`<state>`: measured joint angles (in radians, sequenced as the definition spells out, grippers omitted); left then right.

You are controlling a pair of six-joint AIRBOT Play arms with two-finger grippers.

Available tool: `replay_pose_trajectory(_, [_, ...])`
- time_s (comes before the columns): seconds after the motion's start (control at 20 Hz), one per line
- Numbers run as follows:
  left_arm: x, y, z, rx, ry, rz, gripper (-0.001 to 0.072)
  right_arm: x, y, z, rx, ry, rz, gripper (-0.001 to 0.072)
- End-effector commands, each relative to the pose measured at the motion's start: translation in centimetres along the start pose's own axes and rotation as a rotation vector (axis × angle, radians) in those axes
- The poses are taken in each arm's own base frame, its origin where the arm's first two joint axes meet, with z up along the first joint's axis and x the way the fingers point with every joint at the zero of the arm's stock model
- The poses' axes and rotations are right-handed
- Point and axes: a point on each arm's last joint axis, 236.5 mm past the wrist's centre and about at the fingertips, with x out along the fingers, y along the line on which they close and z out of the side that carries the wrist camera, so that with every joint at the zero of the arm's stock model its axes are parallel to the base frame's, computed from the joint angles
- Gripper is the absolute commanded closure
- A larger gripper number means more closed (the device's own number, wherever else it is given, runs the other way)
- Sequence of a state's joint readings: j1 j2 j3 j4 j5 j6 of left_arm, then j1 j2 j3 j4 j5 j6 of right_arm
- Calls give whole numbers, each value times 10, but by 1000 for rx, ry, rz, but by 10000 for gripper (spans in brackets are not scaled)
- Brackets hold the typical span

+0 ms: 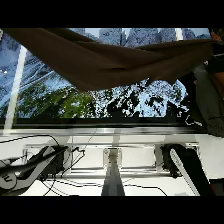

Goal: Fold the clothes and pants, and hang the long-sleeved shirts on hangers.

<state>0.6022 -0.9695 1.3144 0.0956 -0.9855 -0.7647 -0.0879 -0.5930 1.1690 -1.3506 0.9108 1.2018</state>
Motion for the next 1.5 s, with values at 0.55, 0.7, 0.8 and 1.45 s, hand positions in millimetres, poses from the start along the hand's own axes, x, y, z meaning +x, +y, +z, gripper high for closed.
replay_pose_trajectory(0.55, [117,134,-143,84,213,313,692,122,49,-176,446,384,142,697])
replay_pose_trajectory(0.7, [159,153,-204,74,220,397,692,152,48,-195,516,403,128,696])
replay_pose_trajectory(0.8, [173,157,-224,91,206,443,691,164,42,-200,527,394,107,697])
replay_pose_trajectory(1.45, [79,94,-328,-134,865,1,645,167,43,-208,525,416,105,696])
